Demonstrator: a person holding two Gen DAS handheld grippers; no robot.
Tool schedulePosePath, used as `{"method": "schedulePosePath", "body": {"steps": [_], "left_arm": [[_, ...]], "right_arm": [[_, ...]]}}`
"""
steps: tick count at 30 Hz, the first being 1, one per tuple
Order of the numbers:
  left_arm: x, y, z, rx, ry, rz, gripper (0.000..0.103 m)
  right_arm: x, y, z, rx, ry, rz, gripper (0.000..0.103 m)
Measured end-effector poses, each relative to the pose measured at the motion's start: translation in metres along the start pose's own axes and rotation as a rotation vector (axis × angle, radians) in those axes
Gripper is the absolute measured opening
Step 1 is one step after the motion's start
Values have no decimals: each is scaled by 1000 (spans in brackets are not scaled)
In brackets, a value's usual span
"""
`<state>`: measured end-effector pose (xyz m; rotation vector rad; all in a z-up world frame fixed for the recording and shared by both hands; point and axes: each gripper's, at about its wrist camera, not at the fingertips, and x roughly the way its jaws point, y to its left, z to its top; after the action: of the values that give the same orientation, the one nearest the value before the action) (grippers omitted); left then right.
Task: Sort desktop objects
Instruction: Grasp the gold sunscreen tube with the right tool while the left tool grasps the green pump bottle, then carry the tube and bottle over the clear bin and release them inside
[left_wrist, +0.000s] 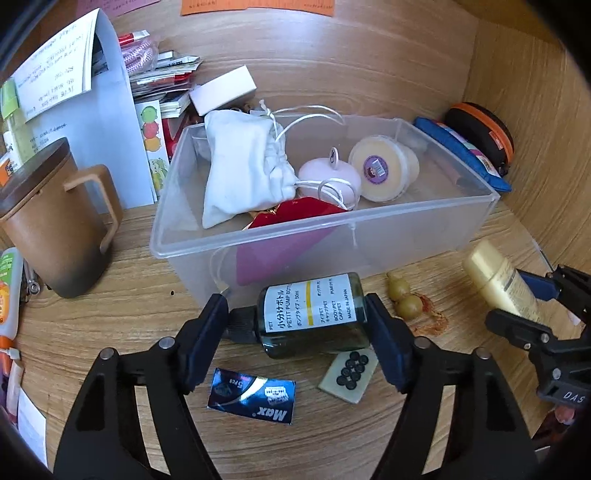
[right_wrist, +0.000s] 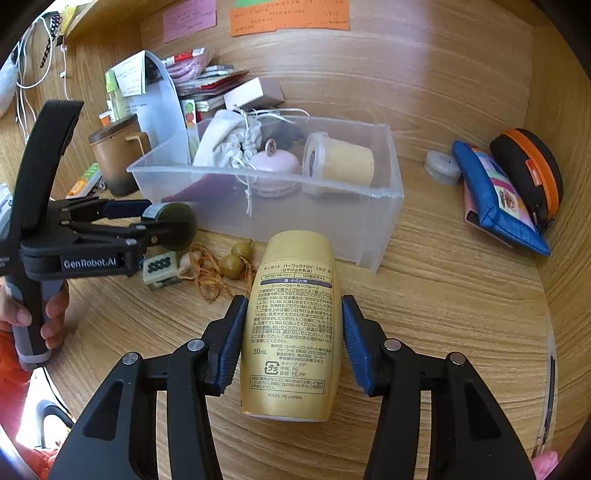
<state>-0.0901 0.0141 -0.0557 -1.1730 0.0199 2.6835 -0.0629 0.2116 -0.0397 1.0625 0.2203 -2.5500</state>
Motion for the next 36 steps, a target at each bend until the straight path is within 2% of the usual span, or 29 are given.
{"method": "schedulePosePath", "body": {"steps": [7,15,23,26,27,32,36], "left_arm": [[-28,4,-4,-21,-66,-25,74],[-63,2,-1,2,-150,-31,74],[-83,1,17,32,-212,-41,74],[-85,1,28,38,-230,-52,74],[-84,1,31,40,-231,-57,74],[-73,7,42,29,-222,-64,74],[-66,10,43,25,-205,-72,74]], "right_arm": [[-11,4,9,-11,-28,-20,47],[-22,6,24,-31,-64,-33,47],[-27,5,45,-48,-106,-29,45],[-22,5,55,-55,-106,-19,35],[-19,4,58,-56,-101,-10,25],[17,0,67,-52,-16,16,23],[15,-1,60,-68,-30,17,23]]}}
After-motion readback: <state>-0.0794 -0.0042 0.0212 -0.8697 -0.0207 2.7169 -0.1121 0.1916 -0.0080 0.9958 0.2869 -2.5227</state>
